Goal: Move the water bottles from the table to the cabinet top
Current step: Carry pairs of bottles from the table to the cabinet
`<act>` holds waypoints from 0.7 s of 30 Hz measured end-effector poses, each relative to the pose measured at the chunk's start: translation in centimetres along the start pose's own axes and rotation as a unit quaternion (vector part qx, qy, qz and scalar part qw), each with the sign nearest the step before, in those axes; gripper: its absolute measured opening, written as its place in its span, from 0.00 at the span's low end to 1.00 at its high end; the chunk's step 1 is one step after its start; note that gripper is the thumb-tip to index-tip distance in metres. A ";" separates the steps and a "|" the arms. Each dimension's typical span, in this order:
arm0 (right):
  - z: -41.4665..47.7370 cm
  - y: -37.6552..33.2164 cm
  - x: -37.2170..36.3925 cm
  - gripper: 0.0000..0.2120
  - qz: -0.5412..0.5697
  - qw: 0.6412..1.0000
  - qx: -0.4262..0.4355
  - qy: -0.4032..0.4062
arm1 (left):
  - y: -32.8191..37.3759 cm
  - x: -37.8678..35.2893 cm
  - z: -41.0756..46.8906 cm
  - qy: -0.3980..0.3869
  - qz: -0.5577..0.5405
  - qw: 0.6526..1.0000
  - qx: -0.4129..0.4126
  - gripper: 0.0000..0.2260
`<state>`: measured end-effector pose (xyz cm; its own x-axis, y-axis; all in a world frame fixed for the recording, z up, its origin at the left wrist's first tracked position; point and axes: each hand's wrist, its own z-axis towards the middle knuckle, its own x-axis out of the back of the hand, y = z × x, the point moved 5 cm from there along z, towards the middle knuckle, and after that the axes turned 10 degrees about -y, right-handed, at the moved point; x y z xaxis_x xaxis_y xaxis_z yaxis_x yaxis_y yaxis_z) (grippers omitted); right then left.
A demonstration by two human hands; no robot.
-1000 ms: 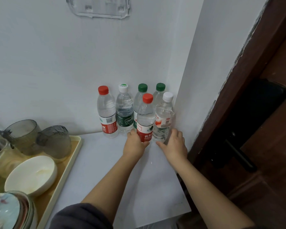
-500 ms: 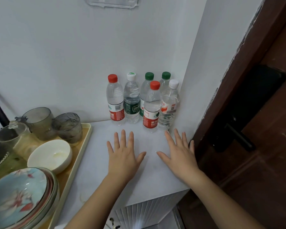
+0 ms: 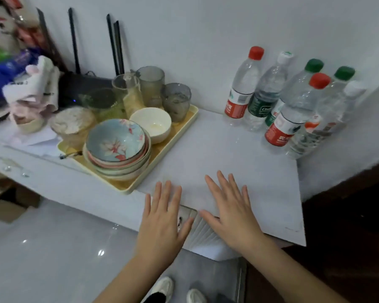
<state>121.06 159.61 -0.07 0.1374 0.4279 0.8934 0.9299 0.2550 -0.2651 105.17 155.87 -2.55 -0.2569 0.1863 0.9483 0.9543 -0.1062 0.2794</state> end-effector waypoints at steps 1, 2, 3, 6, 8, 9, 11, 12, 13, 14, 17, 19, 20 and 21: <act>0.0 -0.7 -0.5 0.38 -0.008 0.999 0.034 -0.011 | -0.5 -0.9 -1.6 0.008 -0.009 0.999 0.029 0.30; 0.0 -1.3 -1.1 0.39 -0.015 0.997 0.067 -0.023 | -1.0 -2.0 -3.3 0.014 -0.019 0.998 0.065 0.30; -0.1 -1.8 -1.7 0.38 -0.022 0.994 0.100 -0.030 | -1.4 -2.9 -5.0 0.018 -0.030 0.994 0.105 0.30; -1.3 -3.6 -4.0 0.33 -0.051 0.973 0.224 -0.021 | -1.4 -5.8 -10.2 0.020 -0.068 0.972 0.226 0.31; -2.4 -4.9 -6.0 0.32 -0.080 0.952 0.295 -0.032 | -0.8 -7.6 -13.5 0.017 -0.080 0.954 0.289 0.30; -2.9 -5.5 -7.0 0.32 -0.098 0.942 0.319 -0.046 | -0.4 -8.3 -15.1 0.013 -0.083 0.945 0.317 0.30; -3.7 -6.8 -9.0 0.33 -0.136 0.924 0.349 -0.077 | 0.4 -9.7 -17.9 -0.007 -0.084 0.925 0.371 0.31; -4.0 -7.5 -10.0 0.34 -0.157 0.915 0.360 -0.093 | 0.6 -10.3 -19.3 -0.020 -0.088 0.913 0.397 0.31; -4.3 -8.3 -11.0 0.35 -0.178 0.905 0.369 -0.113 | 0.7 -10.8 -20.7 -0.031 -0.095 0.900 0.424 0.31; -4.7 -9.0 -12.1 0.36 -0.198 0.894 0.378 -0.135 | 0.8 -11.3 -22.1 -0.041 -0.103 0.886 0.450 0.32; -6.1 -11.6 -15.2 0.35 -0.251 0.858 0.409 -0.185 | 0.6 -12.6 -26.1 -0.059 -0.130 0.842 0.520 0.32; -7.5 -13.6 -17.4 0.35 -0.291 0.828 0.428 -0.215 | 0.7 -13.3 -29.0 -0.050 -0.151 0.817 0.554 0.32; -8.0 -14.4 -18.2 0.35 -0.307 0.816 0.436 -0.222 | 0.8 -13.7 -30.0 -0.049 -0.160 0.808 0.565 0.32; -8.9 -15.5 -19.2 0.35 -0.322 0.802 0.450 -0.226 | 0.8 -14.1 -31.5 -0.044 -0.172 0.795 0.580 0.32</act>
<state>107.06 139.74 -9.90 -0.5994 0.1737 0.7814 0.1070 0.9848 -0.1368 104.77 122.40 -10.96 -0.5696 0.0820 0.8178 0.3411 0.9289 0.1445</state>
